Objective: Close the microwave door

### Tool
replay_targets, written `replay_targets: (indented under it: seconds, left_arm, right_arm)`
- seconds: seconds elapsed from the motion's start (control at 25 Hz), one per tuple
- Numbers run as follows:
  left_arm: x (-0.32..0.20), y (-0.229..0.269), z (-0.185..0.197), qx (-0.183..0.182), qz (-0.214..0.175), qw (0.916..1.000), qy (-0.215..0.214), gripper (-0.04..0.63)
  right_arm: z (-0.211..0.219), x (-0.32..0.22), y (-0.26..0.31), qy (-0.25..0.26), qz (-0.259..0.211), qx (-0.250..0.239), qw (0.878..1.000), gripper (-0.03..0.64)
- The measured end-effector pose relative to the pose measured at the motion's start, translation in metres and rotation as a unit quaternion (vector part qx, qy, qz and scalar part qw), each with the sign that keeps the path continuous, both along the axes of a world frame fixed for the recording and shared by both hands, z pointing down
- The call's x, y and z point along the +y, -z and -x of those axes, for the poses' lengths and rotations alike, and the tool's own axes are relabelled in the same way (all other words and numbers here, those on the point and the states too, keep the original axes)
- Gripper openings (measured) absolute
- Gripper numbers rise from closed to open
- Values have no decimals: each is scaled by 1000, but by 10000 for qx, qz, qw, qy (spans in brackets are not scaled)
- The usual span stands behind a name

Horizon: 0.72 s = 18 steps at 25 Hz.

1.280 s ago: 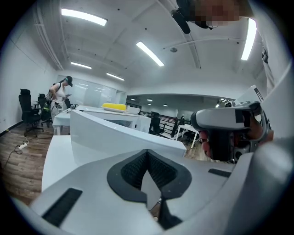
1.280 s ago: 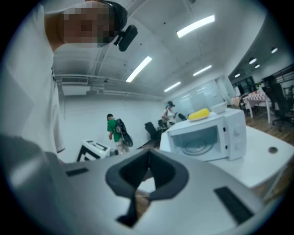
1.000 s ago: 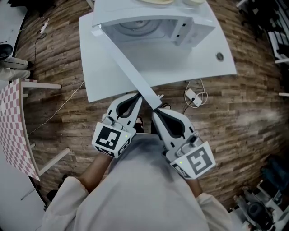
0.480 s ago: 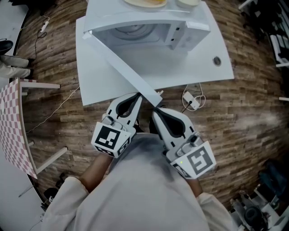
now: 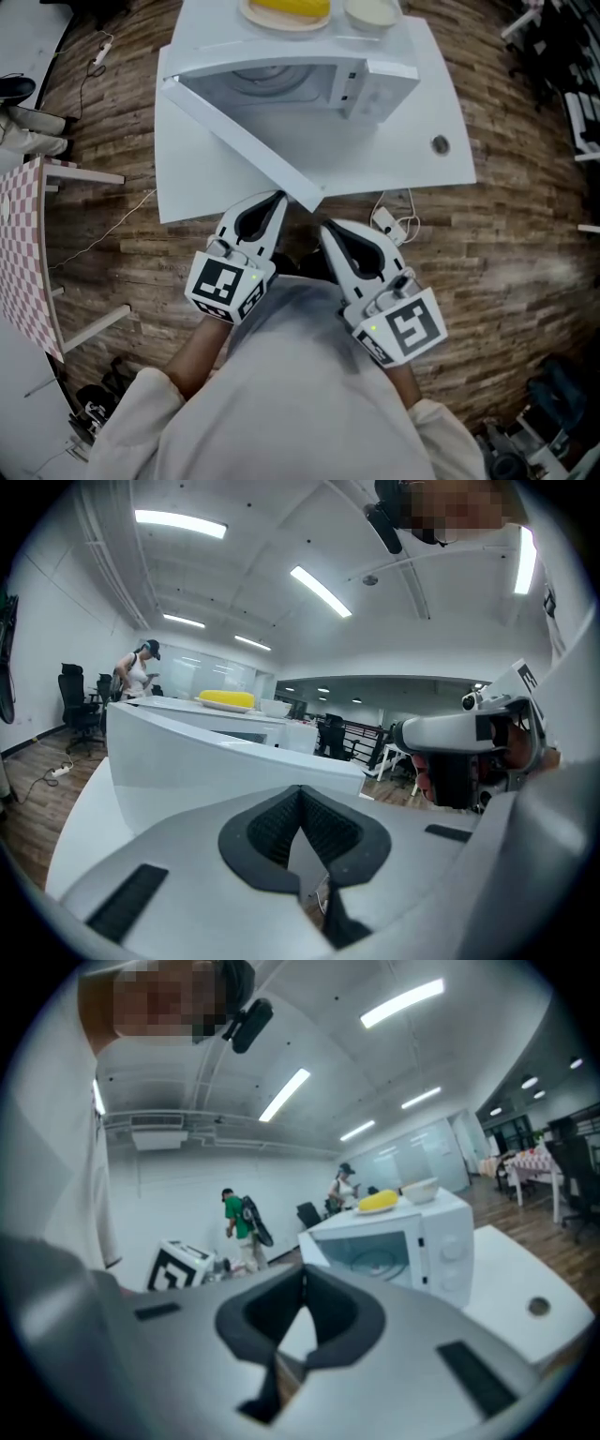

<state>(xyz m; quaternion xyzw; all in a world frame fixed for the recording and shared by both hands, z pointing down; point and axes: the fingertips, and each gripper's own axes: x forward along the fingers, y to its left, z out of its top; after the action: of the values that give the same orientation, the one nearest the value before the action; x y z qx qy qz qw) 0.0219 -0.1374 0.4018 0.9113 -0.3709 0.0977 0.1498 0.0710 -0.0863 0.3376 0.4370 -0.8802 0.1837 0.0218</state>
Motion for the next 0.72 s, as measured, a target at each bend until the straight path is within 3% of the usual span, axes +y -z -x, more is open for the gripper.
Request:
replay_targets:
  seconds: [0.32, 0.72]
  left_arm:
    - [-10, 0, -16, 109, -80, 9994, 324, 20]
    - [-23, 0, -31, 388, 17, 9988, 301, 20]
  right_arm:
    - [-24, 2, -3, 25, -45, -4, 10000, 23]
    - [-31, -1, -5, 45, -76, -68, 9999, 23]
